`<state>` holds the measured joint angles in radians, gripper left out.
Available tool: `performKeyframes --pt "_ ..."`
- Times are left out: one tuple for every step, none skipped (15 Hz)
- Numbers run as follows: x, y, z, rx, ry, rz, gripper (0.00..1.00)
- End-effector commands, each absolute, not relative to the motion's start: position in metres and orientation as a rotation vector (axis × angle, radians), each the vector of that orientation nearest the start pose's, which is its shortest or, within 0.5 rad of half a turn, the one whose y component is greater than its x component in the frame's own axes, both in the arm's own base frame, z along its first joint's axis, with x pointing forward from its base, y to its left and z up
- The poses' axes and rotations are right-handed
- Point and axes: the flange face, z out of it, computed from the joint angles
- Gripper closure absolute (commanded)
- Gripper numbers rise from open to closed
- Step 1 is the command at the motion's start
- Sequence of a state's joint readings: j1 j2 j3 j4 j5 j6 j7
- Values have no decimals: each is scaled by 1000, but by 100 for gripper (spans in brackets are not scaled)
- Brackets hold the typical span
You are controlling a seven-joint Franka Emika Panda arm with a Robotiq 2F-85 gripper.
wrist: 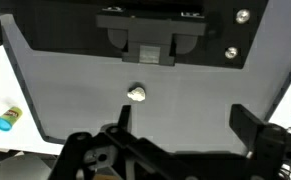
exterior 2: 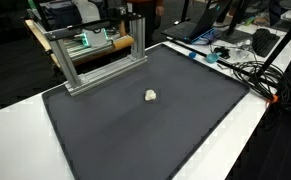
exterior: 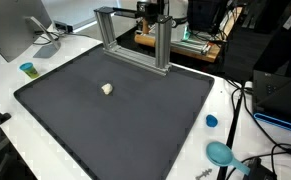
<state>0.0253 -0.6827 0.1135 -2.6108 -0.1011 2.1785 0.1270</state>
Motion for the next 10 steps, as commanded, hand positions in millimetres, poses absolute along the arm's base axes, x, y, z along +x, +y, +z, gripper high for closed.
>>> performKeyframes --pt "361 49 491 -3243 -72 -433 0" --pt "360 49 491 -3244 -74 -436 0" --pt "360 49 492 -3244 -74 -436 0" --pt "360 49 492 -3244 -75 -436 0" --pt "360 49 492 -3244 -75 -436 0" --pt "358 46 487 -3263 -69 -391 0" --pt "355 42 484 -3263 -73 -359 0" --pt "351 37 479 -3278 -68 -304 0" --pt "346 31 475 -3288 -53 -251 0" --pt "341 26 471 -3287 -20 -234 0"
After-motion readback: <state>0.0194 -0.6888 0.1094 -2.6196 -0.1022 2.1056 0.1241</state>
